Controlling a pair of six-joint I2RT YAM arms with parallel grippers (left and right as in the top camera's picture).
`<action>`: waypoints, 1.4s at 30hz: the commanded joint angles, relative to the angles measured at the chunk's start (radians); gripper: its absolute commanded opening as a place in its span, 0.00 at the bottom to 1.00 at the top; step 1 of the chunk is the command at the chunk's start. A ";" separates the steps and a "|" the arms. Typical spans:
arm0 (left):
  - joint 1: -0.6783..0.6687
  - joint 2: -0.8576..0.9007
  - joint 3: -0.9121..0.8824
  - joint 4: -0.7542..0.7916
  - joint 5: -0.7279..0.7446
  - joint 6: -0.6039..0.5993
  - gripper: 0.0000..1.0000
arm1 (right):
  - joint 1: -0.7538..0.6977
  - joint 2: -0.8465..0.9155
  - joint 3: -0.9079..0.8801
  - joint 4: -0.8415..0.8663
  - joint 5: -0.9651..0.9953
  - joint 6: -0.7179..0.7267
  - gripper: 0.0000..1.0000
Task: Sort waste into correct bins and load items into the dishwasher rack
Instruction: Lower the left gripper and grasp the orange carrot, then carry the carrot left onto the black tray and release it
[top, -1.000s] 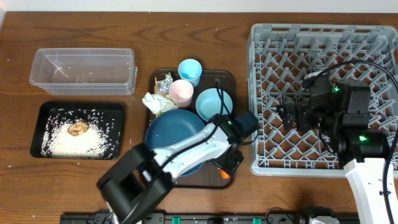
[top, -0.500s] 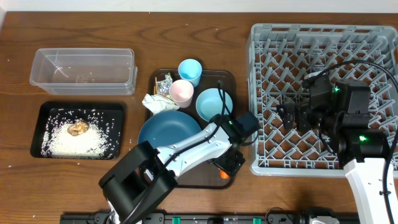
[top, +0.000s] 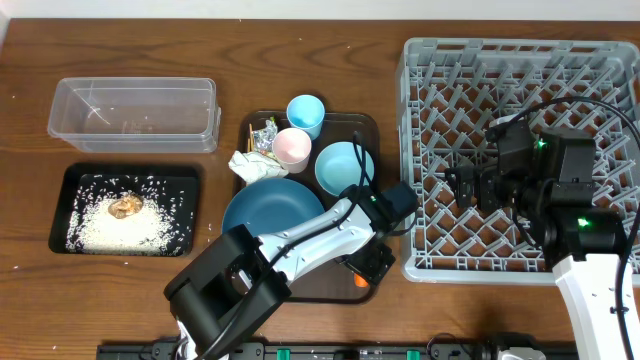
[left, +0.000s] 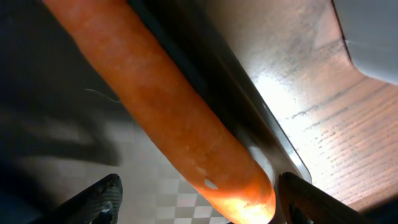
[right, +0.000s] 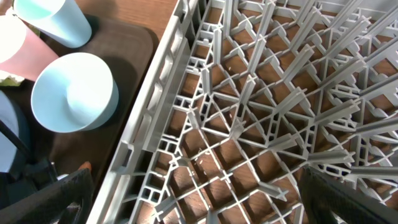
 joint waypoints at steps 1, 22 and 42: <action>-0.002 0.019 0.005 0.006 -0.024 -0.023 0.75 | 0.013 0.002 0.014 0.000 0.002 0.011 0.99; 0.019 0.085 0.174 -0.142 -0.033 -0.017 0.24 | 0.013 0.002 0.014 -0.002 0.002 0.011 0.99; 0.253 -0.039 0.343 -0.348 -0.201 -0.004 0.21 | 0.013 0.002 0.014 0.000 0.003 0.011 0.99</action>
